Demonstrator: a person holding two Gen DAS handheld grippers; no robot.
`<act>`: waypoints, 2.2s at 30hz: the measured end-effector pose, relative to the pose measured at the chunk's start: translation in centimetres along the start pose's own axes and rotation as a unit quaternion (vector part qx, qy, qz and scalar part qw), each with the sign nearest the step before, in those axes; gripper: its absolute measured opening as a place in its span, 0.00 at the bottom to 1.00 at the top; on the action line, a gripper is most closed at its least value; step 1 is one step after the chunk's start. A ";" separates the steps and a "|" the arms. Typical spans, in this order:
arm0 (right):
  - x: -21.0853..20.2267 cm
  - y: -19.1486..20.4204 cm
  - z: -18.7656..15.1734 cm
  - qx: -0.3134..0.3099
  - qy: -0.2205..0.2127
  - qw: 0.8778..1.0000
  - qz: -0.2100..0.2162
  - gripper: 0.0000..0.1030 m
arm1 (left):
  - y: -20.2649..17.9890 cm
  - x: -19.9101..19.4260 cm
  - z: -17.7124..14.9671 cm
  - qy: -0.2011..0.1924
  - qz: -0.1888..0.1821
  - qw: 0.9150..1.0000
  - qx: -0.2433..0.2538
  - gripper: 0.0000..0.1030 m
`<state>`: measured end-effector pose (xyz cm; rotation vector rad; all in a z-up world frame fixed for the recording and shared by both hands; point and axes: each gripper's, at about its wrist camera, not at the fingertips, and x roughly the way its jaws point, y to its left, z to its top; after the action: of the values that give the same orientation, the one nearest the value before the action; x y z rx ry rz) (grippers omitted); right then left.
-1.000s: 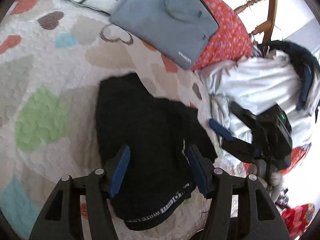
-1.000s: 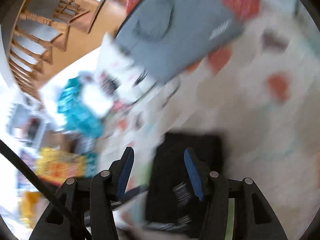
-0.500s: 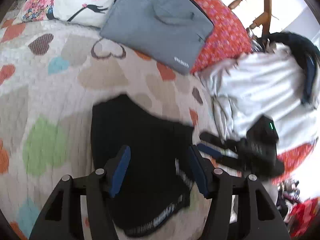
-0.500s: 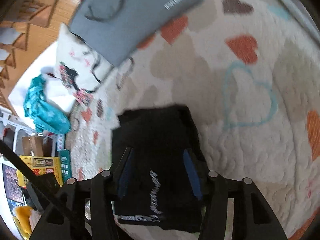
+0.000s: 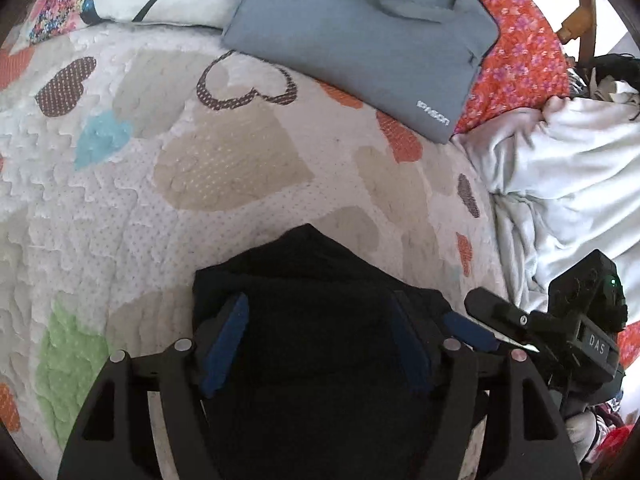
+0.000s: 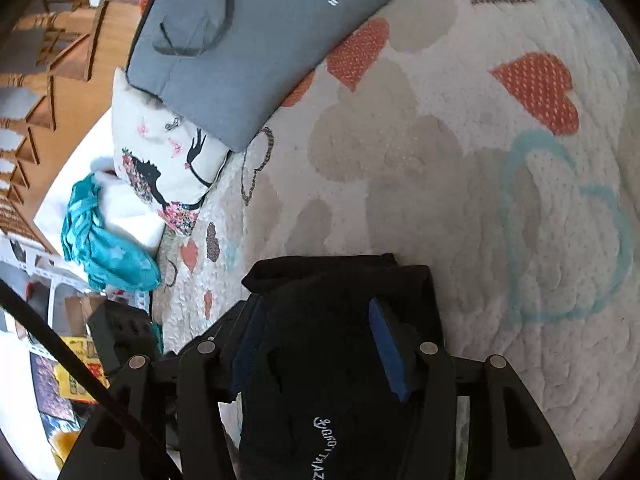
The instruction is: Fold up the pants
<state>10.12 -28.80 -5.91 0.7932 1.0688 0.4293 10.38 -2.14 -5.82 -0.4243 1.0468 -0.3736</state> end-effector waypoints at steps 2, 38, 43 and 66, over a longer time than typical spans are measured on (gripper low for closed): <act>-1.0 0.5 -0.3 -0.010 -0.011 1.000 -0.010 0.61 | 0.2 -1.2 -0.5 0.004 -0.034 0.999 -0.022 0.68; 0.4 -3.0 -4.1 -0.022 0.023 0.999 0.037 0.88 | 3.8 -1.4 -5.1 0.042 -0.142 0.988 -0.032 0.99; 1.9 -1.7 -3.6 -0.042 0.022 0.998 0.039 0.89 | 3.8 -0.3 -3.8 0.033 -0.153 0.986 -0.061 0.99; -5.5 4.6 -3.8 -0.145 -0.084 0.982 -0.084 0.52 | -0.2 -8.3 -3.9 -0.101 0.097 0.986 0.089 0.83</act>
<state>4.59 -28.01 -0.08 0.4665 0.8817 0.3572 3.17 1.13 -1.15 -0.1919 0.8405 -0.2416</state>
